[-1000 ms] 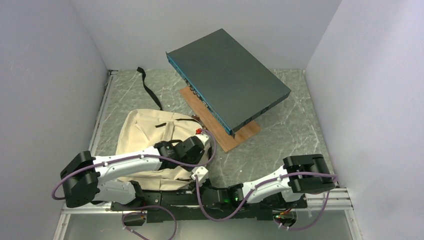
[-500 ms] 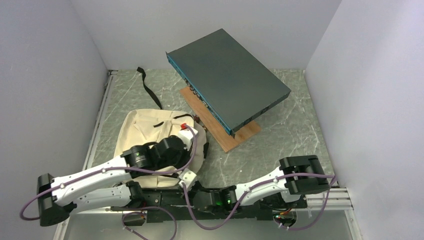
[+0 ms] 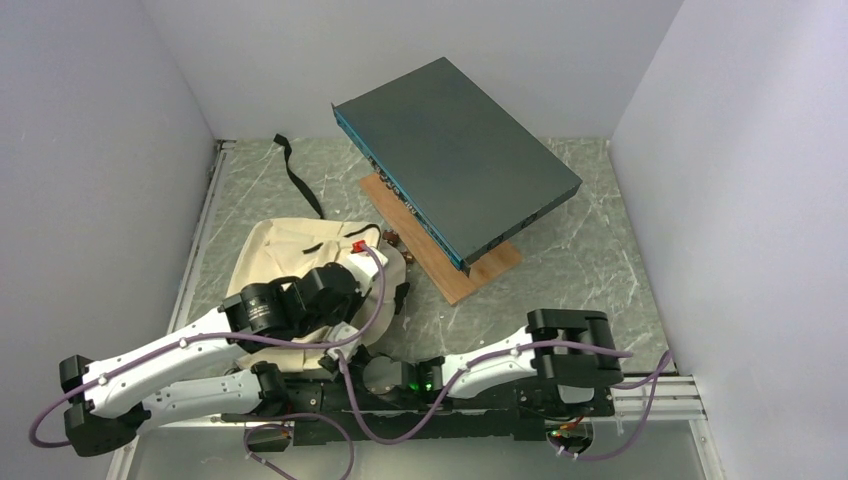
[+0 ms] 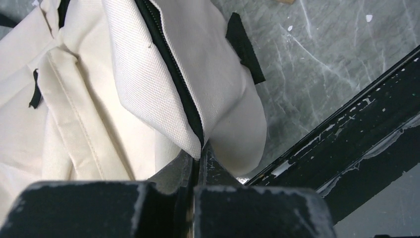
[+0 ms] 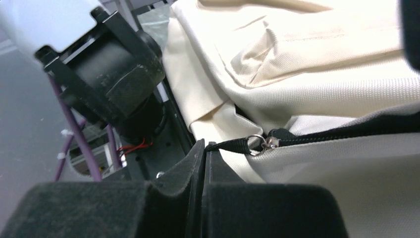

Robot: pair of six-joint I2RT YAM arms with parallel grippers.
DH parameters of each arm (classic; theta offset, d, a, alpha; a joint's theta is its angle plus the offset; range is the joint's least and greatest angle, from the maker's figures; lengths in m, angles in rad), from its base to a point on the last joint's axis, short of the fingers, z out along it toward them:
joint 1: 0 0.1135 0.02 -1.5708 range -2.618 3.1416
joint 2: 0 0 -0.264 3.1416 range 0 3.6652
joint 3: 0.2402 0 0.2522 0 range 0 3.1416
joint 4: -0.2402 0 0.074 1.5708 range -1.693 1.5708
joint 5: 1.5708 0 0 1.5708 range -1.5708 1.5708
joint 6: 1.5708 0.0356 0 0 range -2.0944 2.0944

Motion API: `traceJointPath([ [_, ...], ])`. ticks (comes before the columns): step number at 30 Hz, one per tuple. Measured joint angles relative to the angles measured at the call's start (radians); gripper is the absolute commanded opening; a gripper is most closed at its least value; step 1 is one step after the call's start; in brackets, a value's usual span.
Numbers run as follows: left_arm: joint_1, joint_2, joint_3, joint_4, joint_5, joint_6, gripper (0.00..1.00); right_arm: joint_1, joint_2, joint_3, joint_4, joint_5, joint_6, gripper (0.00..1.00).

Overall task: Pack the student bag
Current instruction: Zip the student bag at the center of the board.

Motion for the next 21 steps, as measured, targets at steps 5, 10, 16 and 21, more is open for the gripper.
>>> traceJointPath([
  [5,-0.006,0.021,0.02,0.007,0.027,-0.01,0.0,0.013,-0.14,-0.145,0.017,-0.024,0.066,0.0],
  [10,-0.005,0.001,0.009,0.034,0.098,-0.066,0.1,0.02,-0.276,-0.289,0.017,-0.045,0.172,0.39],
  [16,-0.002,-0.101,-0.108,0.179,0.19,-0.168,0.55,0.048,-0.328,-0.36,-0.051,-0.15,0.323,0.67],
  [21,-0.002,-0.153,-0.155,0.246,0.23,-0.247,0.62,0.031,-0.462,-0.351,-0.277,-0.114,0.518,0.72],
])
